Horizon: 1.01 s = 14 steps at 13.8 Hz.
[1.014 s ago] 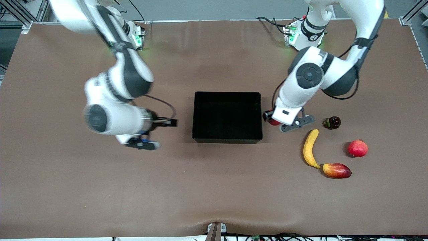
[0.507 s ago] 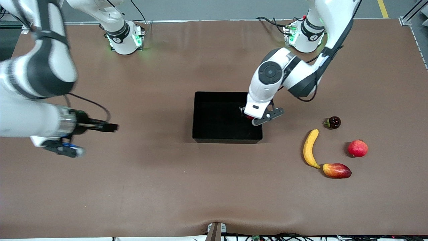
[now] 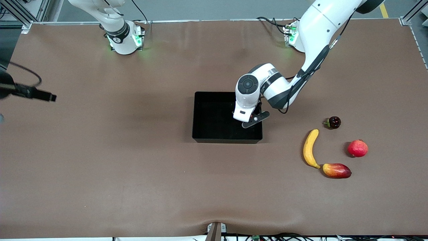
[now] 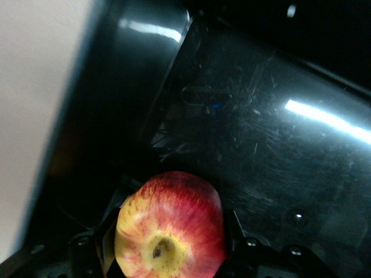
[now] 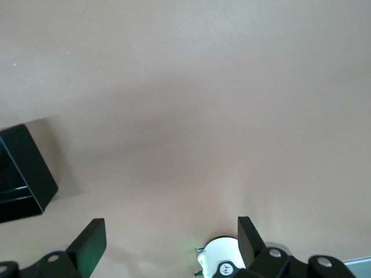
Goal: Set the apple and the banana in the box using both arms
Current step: 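Carry the apple over the box while the right gripper withdraws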
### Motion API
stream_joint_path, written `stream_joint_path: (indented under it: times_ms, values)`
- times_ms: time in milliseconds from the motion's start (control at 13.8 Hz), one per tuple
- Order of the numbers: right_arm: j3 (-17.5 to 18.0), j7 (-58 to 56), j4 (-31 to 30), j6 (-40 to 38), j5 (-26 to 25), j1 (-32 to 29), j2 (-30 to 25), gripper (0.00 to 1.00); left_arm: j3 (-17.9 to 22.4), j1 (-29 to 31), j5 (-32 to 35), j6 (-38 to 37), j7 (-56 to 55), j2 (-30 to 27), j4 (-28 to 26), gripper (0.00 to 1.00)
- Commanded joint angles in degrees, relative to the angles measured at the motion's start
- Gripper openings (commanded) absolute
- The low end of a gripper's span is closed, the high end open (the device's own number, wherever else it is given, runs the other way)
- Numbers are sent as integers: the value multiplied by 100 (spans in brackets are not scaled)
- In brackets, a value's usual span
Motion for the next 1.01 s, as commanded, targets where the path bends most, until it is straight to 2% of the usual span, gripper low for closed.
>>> stream_joint_path:
  times_ms: [0, 72, 145, 217, 435, 580, 652, 797, 942]
  values:
    - [61, -186, -1096, 225, -341, 92, -948, 100, 9, -95, 146, 103, -228, 128, 85, 0]
    - [52, -482, -1255, 139, -332, 74, -1089, 100, 0, -103, 155, 112, -307, 137, 85, 19]
    - [26, -990, -1526, 190, -350, 48, -1256, 100, 0, -121, 155, 103, -325, 128, 76, 53]
    - [8, -1264, -1712, 338, -358, 22, -1388, 100, 8, -130, 155, 103, -325, 111, 76, 100]
    - [52, -1294, -1522, 595, -446, -6, -1381, 100, -18, -104, 146, -63, -325, -221, 93, 100]
    - [122, -1302, -1048, 603, -1145, 231, -1311, 100, -44, -86, 102, -483, -264, -617, 268, 100]
    - [123, -1259, -1011, 578, -1297, 293, -1311, 100, -53, -42, 102, -773, -211, -767, 443, 100]
    - [79, -1337, -1142, 429, -1125, 180, -1363, 100, -44, 19, 67, -1458, 147, -882, 1039, 100]
    - [70, -1346, -1186, 349, -782, -74, -1416, 100, -44, 377, -81, -1961, 858, -900, 1611, 100]
